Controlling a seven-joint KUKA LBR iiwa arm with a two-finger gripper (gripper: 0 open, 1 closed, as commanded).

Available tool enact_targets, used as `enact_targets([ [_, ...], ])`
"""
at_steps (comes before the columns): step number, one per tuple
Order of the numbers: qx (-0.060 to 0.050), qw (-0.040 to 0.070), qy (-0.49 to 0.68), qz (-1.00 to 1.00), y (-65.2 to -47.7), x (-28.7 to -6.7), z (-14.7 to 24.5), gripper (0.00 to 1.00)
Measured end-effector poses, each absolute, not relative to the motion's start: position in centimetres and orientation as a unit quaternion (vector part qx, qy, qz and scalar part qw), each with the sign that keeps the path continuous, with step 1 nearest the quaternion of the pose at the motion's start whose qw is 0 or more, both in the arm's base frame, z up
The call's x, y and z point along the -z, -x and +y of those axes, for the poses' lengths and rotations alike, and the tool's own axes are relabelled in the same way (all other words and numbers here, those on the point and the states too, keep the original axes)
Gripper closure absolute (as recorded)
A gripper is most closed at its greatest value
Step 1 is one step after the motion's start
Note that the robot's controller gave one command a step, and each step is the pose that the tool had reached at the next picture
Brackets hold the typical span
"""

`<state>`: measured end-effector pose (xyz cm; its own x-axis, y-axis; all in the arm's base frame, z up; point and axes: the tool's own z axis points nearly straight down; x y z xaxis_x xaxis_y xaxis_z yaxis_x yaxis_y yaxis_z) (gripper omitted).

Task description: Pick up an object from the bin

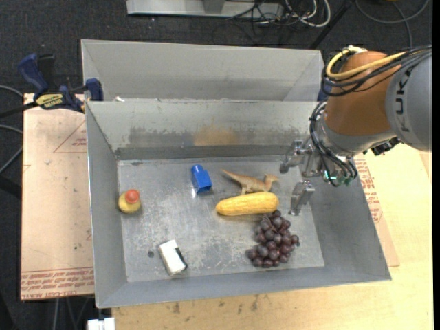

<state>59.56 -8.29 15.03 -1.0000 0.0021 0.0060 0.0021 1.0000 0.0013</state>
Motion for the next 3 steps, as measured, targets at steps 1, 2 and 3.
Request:
enact_targets([
  [1, 0.000, -0.001, 0.000, -1.000, -59.8, -15.5, -8.3, 0.00],
  [2, 0.000, -0.004, 0.024, -1.000, -59.6, -10.3, -7.6, 0.00],
  [3, -0.002, -0.002, 0.019, -1.000, -62.5, -8.5, -3.1, 0.00],
])
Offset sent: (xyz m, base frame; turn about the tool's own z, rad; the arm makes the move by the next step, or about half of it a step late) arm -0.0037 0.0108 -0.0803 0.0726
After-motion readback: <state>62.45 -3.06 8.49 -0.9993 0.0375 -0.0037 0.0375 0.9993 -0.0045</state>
